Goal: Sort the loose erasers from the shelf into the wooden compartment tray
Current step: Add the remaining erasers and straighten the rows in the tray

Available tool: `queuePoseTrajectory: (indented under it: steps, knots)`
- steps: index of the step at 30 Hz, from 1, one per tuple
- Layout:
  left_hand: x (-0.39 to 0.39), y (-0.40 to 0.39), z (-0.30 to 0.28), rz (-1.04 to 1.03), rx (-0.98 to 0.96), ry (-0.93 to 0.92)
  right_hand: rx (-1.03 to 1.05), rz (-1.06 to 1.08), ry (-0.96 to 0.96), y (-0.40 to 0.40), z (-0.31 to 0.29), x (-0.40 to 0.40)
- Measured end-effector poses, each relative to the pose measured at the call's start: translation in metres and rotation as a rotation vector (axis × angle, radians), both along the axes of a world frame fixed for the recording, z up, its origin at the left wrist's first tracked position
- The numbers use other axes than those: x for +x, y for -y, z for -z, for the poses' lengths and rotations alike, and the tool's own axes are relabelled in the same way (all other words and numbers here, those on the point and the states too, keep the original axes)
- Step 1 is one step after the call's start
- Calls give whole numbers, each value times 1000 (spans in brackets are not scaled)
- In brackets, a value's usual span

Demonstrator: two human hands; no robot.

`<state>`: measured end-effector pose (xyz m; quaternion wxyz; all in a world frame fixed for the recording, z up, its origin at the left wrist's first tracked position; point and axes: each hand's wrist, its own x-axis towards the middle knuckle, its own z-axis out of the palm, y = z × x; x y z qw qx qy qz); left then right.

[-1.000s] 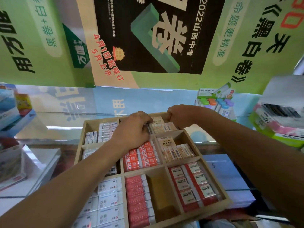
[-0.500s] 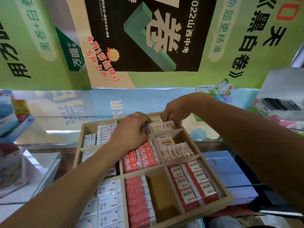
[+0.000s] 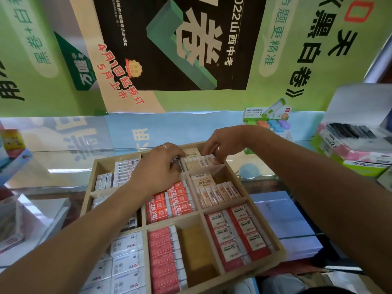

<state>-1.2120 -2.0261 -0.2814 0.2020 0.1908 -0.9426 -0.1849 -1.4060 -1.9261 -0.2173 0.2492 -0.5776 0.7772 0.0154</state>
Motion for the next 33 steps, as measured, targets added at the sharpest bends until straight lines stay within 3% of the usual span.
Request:
queuePoseTrajectory:
  steps: [8,20,26,33]
  knots:
    - [-1,0,1,8,-1,-3,-42,-61,-110,-10,10,8]
    - [2,-5,-5,6,-15,50,-416,71,-279,-42,32,37]
    - [15,-10,-40,-22,9,109,-598,159,-260,-57,15,46]
    - [59,-48,-90,19,-86,205,-662,193,-197,-90,-25,86]
